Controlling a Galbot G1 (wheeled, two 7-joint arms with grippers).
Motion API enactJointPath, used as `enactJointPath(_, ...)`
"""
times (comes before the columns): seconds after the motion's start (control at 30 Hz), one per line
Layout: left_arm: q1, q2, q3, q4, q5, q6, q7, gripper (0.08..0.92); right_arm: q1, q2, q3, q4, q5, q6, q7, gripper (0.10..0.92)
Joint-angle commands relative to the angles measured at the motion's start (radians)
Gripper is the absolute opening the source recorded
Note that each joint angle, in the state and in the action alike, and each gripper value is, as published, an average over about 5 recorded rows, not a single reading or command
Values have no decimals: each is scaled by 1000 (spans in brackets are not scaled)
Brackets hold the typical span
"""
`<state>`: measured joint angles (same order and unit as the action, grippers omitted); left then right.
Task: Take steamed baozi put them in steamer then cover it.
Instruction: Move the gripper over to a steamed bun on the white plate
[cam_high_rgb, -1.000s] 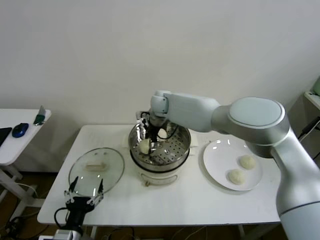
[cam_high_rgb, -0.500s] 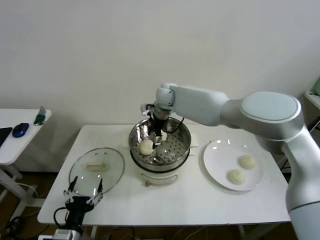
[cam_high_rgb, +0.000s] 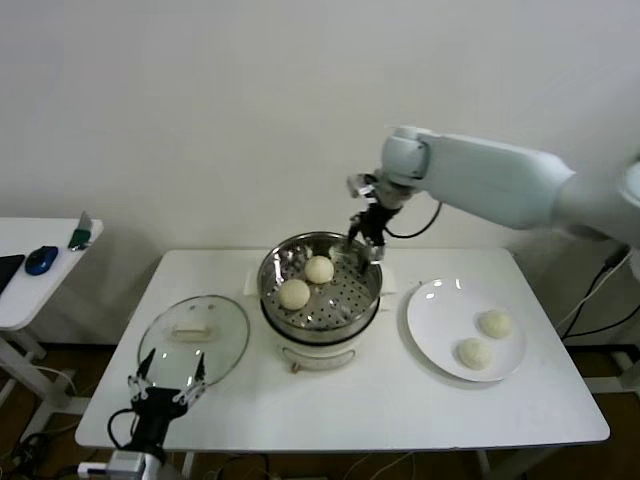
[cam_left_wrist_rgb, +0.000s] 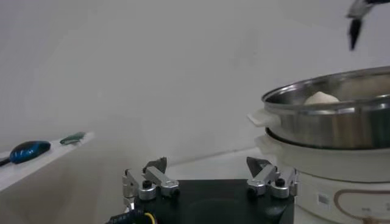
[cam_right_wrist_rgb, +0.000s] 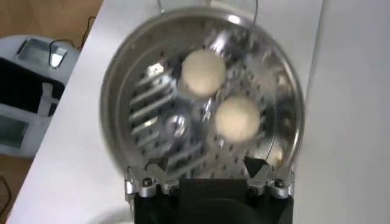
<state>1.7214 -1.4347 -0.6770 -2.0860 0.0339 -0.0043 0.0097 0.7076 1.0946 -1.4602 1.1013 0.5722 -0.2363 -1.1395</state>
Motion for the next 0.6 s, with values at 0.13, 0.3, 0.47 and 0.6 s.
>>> enactJointPath(0.13,-11,-2,-5,-9,-8,4,19,823,-156,-452,82,195,-301,34,-34,823)
enactJointPath(0.3,-7,-9,-13,-14,1,11,15,823,-329,-501,199,142,-441,81,-43,823)
enactJointPath(0.47,6,-17,-21,-18,8,11,13,823,-464,-495,288,84,-517,110,-44,823)
enactJointPath(0.6,12,-24,-24,-17,13,12,12,823,-538,-477,329,69,-542,112,-42,823)
